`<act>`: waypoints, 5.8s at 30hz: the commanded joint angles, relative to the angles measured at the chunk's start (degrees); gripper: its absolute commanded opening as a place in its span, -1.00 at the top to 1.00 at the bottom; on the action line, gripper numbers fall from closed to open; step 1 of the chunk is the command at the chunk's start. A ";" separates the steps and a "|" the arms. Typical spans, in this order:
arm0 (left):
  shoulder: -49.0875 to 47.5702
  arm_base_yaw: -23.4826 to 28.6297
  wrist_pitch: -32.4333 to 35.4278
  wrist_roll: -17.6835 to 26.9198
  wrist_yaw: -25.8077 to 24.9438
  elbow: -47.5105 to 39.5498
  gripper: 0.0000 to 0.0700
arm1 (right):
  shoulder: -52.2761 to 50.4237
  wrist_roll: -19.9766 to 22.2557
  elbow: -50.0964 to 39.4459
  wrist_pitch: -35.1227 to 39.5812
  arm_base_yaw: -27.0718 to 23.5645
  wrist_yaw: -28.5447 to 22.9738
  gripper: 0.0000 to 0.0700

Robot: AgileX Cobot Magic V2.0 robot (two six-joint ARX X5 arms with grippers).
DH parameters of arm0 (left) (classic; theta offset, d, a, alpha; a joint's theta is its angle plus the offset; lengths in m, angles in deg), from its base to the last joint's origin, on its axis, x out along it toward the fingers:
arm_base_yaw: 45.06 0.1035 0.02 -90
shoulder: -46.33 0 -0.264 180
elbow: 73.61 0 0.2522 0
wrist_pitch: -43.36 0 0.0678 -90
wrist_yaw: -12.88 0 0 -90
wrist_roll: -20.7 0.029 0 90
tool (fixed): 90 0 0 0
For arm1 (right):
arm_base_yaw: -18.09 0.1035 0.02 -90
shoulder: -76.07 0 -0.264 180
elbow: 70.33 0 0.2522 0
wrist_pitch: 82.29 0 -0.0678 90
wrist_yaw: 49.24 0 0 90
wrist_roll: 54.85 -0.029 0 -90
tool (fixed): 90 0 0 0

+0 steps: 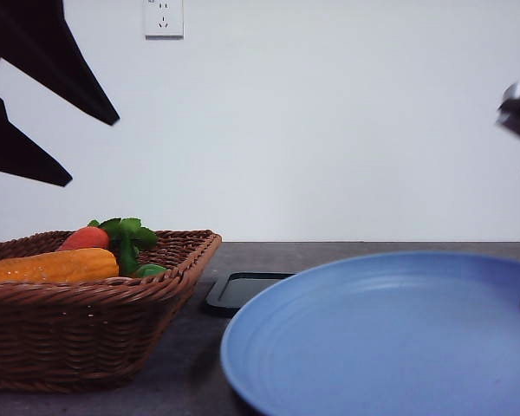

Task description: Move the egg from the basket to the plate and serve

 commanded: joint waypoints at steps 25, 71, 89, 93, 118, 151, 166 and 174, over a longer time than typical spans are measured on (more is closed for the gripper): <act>24.75 -9.04 -0.24 10.45 10.58 5.50 -0.31 | -10.35 0.24 0.20 -3.78 -3.57 0.03 1.00; 27.35 -25.63 -9.62 16.13 8.17 31.64 0.55 | 2.67 -3.58 0.22 4.88 -3.44 15.66 1.00; 39.15 -32.88 -7.42 18.28 17.76 31.64 0.02 | 2.74 -3.58 0.22 5.25 -3.44 17.19 1.00; 39.15 -32.99 -6.73 17.78 17.73 31.64 -0.07 | 2.74 -3.60 0.22 5.23 -3.44 17.19 1.00; 14.39 -23.23 -12.51 13.13 17.26 31.65 -0.08 | 19.24 1.20 15.12 4.85 -12.84 11.94 1.00; -0.32 -22.20 -17.79 11.65 17.28 31.64 -0.07 | 48.21 5.64 35.83 7.27 -14.84 10.96 0.27; 0.16 -22.18 -15.99 11.68 18.27 31.64 -0.03 | 38.01 6.32 39.15 5.74 -21.74 11.44 0.30; 4.20 -21.15 -13.64 13.86 32.10 31.64 0.71 | 24.27 12.03 39.10 -4.61 -22.06 13.82 0.87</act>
